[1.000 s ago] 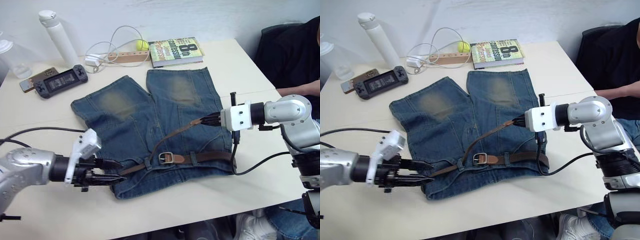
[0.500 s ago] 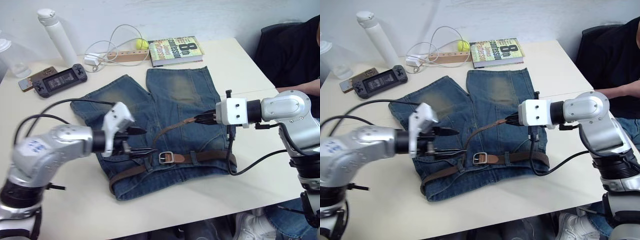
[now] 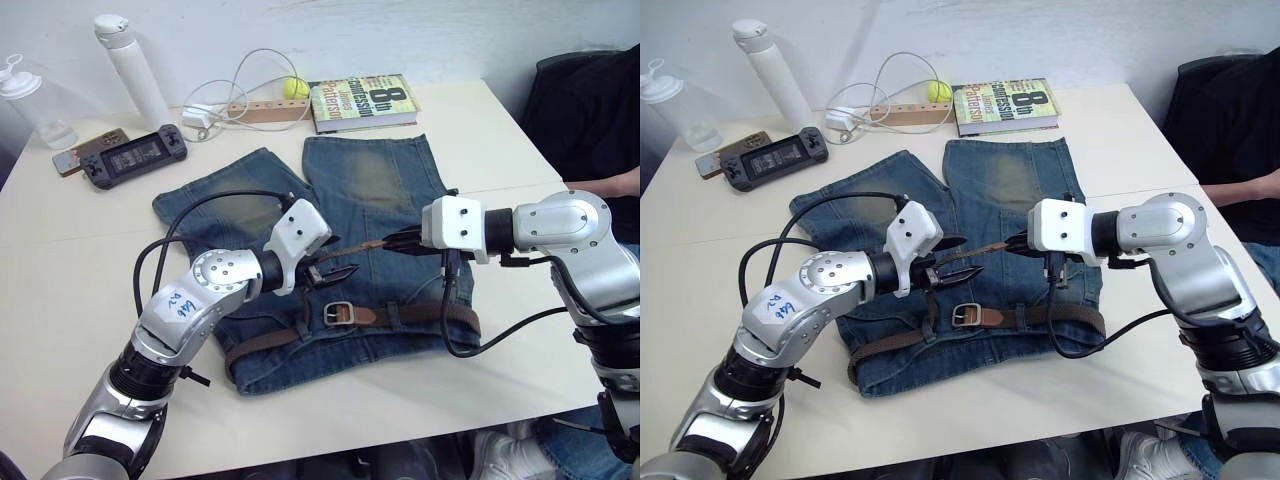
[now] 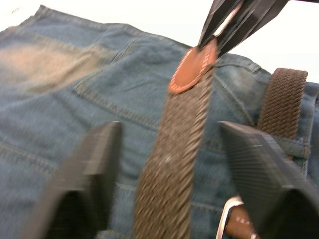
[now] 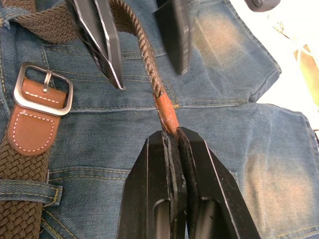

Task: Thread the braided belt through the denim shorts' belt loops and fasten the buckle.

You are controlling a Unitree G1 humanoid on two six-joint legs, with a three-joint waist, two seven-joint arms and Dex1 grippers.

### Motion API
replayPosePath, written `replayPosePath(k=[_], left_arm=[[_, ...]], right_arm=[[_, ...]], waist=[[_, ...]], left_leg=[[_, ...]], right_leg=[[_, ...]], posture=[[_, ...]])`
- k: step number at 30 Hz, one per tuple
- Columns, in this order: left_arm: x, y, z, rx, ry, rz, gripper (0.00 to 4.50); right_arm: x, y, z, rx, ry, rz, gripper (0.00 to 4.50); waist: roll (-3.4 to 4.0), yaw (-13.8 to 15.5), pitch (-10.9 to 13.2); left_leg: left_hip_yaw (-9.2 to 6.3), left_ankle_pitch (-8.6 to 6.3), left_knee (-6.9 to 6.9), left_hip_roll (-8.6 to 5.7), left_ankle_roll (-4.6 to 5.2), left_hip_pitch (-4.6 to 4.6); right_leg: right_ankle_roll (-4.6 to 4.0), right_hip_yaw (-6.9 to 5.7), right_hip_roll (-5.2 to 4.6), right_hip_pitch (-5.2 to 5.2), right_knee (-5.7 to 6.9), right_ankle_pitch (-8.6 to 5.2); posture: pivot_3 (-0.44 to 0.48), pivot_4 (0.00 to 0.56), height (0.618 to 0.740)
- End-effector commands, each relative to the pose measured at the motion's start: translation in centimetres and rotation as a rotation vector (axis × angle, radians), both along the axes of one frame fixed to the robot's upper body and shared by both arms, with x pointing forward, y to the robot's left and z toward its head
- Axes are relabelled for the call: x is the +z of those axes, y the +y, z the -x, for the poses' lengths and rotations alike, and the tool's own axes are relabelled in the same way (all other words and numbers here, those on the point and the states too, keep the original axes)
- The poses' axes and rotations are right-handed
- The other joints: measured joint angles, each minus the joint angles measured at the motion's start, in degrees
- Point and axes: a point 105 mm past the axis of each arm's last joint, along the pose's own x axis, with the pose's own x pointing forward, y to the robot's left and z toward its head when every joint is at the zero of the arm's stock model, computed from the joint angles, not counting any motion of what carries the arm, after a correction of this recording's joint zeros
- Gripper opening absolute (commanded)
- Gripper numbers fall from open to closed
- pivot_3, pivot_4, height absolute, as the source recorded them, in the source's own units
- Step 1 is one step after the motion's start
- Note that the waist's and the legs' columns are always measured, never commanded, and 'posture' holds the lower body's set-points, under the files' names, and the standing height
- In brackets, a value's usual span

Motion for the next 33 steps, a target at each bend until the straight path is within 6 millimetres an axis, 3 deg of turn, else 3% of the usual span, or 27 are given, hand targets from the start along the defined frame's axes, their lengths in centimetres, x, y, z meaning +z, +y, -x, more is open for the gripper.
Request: replayPosePath(k=[1, 4, 6, 9, 15, 17, 22, 26, 29, 33], left_arm=[[0.6, -0.4, -0.2, -0.022, -0.083, -0.005, 1.26], [1.1, -0.1, -0.3, -0.029, -0.093, 0.022, 0.02], [0.9, 0.5, -0.5, -0.018, -0.084, 0.018, 0.02], [0.4, 1.3, -0.7, 0.008, -0.053, 0.024, 0.00], [-0.8, 2.9, -0.8, 0.069, 0.045, 0.056, 0.00], [-1.0, 3.6, -0.9, 0.092, 0.068, 0.068, 0.00], [-1.0, 5.4, -0.5, 0.106, 0.123, 0.101, 0.00], [-1.7, 6.4, 0.5, 0.094, 0.156, 0.070, 0.00], [-2.1, 7.0, 1.4, 0.067, 0.162, 0.037, 0.00], [-2.5, 8.3, 2.6, 0.018, 0.127, -0.062, 0.00]], right_arm=[[1.0, 0.0, 0.4, -0.010, -0.026, -0.033, 0.00], [0.9, -0.3, 0.1, -0.048, -0.017, -0.059, 0.00], [1.0, -0.5, -0.2, -0.078, -0.009, -0.092, 0.00], [1.0, -1.0, -0.2, -0.121, 0.046, -0.140, 1.01], [0.1, -3.5, 1.3, -0.205, 0.184, -0.199, 3.80], [0.0, -4.5, 1.2, -0.261, 0.141, -0.196, 4.47], [-1.3, -6.1, 1.5, -0.372, 0.246, -0.295, 4.47], [-3.2, -6.2, 2.4, -0.356, 0.210, -0.205, 4.47], [-4.1, -5.9, 3.0, -0.347, 0.253, -0.207, 4.47], [-4.4, -3.8, 4.1, -0.279, 0.325, -0.209, 4.47]], waist=[[0.00, -0.02, 0.00], [0.00, 0.00, 0.00], [0.00, -0.04, 0.00], [0.00, -0.04, 0.00], [-0.01, 0.44, 0.00], [-0.02, 0.65, 0.00], [-0.02, 0.85, 0.00], [-0.05, 0.53, 0.01], [-0.04, -0.65, 0.00], [0.04, -1.61, -0.01]], left_leg=[[0.00, 0.00, 0.00, 0.00, 0.00, 0.00], [0.00, 0.00, 0.00, 0.00, 0.00, 0.00], [0.00, 0.00, 0.00, 0.00, 0.00, 0.00], [0.01, 0.00, 0.02, 0.00, 0.00, 0.00], [-0.01, 0.00, 0.05, -0.02, 0.02, -0.03], [0.00, -0.01, 0.07, -0.03, 0.03, -0.03], [0.02, -0.01, 0.13, -0.02, 0.02, -0.01], [0.02, -0.01, 0.11, -0.01, 0.02, -0.01], [-1.34, 0.38, -0.16, -0.66, 0.16, -0.29], [-3.99, 1.51, -0.20, -2.32, 0.22, -1.09]], right_leg=[[0.00, 0.00, 0.00, 0.00, 0.01, 0.00], [0.00, 0.00, 0.00, -0.02, 0.03, 0.00], [0.00, 0.00, 0.00, -0.02, 0.03, 0.00], [0.00, 0.01, 0.00, -0.02, 0.07, 0.00], [0.00, -0.01, -0.03, -0.02, 0.06, 0.00], [0.01, 0.00, -0.04, -0.01, 0.07, 0.00], [0.01, 0.02, -0.02, -0.02, 0.16, 0.01], [0.01, 0.02, -0.02, -0.01, 0.14, 0.01], [0.01, -1.53, -1.19, 0.60, 0.26, -0.09], [0.21, -3.81, -2.96, 0.77, 0.37, -0.25]], posture=[[0.000, 0.150, 0.740], [0.000, 0.150, 0.740], [0.000, 0.150, 0.740], [0.000, 0.150, 0.740], [0.000, 0.150, 0.740], [0.000, 0.150, 0.740], [0.000, 0.150, 0.740], [0.000, 0.150, 0.740], [0.000, 0.150, 0.740], [0.000, 0.150, 0.740]])
